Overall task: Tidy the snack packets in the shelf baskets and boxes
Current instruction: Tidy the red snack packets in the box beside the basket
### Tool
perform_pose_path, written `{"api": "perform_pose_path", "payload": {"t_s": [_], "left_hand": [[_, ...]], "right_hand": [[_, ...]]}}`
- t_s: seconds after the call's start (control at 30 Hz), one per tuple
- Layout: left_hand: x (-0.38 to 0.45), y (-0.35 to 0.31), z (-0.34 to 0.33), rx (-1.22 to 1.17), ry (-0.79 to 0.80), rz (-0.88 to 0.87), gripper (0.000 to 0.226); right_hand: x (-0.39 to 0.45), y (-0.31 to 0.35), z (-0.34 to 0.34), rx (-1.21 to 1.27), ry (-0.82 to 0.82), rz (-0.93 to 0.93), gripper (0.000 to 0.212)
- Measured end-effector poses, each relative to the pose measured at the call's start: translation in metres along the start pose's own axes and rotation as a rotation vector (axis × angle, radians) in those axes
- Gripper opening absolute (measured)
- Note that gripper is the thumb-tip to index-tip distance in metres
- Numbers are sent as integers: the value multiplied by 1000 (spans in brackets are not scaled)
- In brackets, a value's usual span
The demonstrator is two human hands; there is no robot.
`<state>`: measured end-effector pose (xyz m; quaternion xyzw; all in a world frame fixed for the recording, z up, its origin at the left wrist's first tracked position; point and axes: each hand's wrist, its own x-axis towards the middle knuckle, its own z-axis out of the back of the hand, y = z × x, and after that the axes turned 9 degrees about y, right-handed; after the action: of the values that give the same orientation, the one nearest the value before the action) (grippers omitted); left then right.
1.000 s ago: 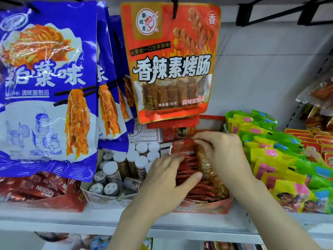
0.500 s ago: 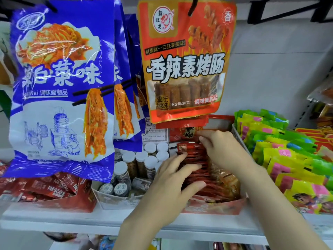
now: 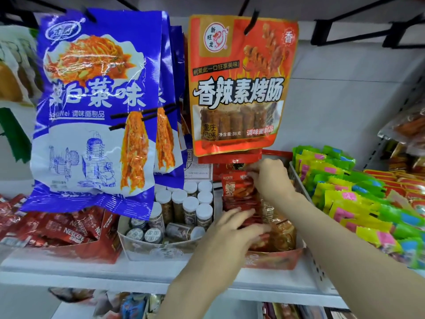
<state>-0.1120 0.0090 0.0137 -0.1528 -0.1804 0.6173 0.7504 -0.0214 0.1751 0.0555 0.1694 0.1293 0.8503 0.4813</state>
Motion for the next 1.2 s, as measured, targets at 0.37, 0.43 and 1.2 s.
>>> {"api": "perform_pose_path", "payload": {"t_s": [0.37, 0.43, 1.2], "left_hand": [[23, 9, -1, 138, -305, 260, 52], [24, 11, -3, 207, -235, 309, 58], [35, 16, -6, 284, -81, 139, 77]], "right_hand": [[-107, -17, 9, 244, 110, -33, 49], [-116, -18, -2, 323, 193, -56, 64], [-108, -5, -27, 451, 44, -23, 44]]}}
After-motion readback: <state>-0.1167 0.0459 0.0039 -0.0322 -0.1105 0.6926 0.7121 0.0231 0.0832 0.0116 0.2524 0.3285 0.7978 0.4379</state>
